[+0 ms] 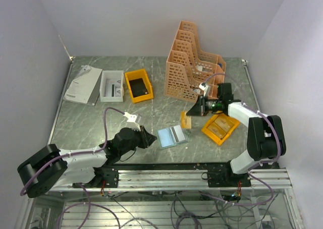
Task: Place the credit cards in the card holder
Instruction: Move the distractor to the center of the board, then insert the credit card into the card holder.
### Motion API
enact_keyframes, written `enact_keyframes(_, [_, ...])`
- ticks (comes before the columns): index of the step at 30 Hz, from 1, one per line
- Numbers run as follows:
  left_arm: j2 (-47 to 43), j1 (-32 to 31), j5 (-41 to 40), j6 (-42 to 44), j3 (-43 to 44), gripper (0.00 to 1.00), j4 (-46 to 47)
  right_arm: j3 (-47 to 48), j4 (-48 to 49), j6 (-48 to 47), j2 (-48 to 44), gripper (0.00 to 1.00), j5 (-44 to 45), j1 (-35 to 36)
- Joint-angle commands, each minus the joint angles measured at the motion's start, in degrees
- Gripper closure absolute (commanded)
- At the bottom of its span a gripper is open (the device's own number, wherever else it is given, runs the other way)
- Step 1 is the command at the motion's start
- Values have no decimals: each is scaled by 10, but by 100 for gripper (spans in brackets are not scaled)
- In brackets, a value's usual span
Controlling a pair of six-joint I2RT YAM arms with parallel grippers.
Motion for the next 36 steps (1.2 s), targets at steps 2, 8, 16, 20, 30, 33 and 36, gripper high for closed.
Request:
enact_keyframes(2, [8,1,14,8,12,78,28,-64,9,10,14,100,-3,37])
enact_keyframes(8, [9,1,18,2,6,78,44,-82,-5,-24,9,100,-22,39])
enact_keyframes(16, [66,1,41,-3,15,78,91,-77,49,32,10,100,-68,60])
enact_keyframes(20, [93,-1,42,-7,14,77,116,-88,100,80,23,100,-39,90])
enact_keyframes(30, [125,-3,43,-10,17,77,129,-73,149,113,67,100,-4,112])
enact_keyframes(33, [139,-4,46,-6,23,76,128,-75,158,124,79,100,-6,112])
enact_keyframes(36, [157,-6,45,-5,31,76,133,-74,158,128,92,100,-11,113])
